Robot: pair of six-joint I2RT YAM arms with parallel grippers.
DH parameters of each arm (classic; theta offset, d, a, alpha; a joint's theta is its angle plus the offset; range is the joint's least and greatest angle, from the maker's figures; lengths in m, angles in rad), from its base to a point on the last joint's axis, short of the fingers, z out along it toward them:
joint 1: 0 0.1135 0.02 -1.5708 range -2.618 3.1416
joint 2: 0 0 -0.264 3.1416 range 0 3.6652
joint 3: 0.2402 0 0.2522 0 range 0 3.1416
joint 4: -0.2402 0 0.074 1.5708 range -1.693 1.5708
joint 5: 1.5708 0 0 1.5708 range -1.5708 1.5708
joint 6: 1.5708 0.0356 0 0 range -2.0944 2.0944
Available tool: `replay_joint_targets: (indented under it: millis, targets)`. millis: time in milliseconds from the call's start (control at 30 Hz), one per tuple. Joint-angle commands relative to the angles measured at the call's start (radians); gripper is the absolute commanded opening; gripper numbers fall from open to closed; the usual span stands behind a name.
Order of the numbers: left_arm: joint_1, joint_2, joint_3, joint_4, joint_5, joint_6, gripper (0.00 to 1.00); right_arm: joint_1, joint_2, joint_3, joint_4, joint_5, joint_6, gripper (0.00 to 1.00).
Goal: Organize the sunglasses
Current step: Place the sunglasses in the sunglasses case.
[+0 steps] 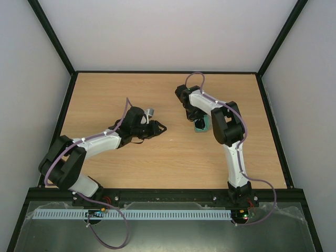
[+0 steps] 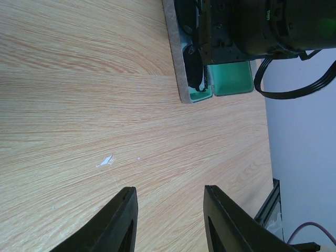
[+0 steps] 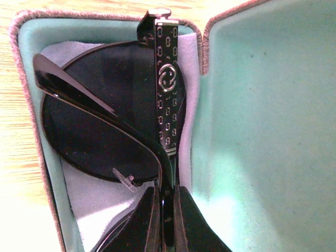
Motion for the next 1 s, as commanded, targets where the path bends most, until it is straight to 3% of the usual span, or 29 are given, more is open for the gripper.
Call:
replay_joint_targets:
  millis: [0,633,833,967]
  targets:
    - [0.003,-0.001,0.015,-0.014,-0.003,0.019,0.36,-0.007,-0.031,-0.020,-0.051,0.009,0.032,0.01]
    - [0.003,-0.009,0.017,-0.021,-0.005,0.023,0.36,-0.015,0.036,0.001,-0.112,0.059,0.065,0.01]
    - [0.003,-0.009,0.014,-0.018,-0.003,0.022,0.36,-0.015,-0.004,-0.009,-0.102,0.049,0.065,0.07]
    - [0.003,-0.007,0.012,-0.017,-0.003,0.021,0.36,-0.015,-0.054,0.000,-0.102,0.038,0.057,0.23]
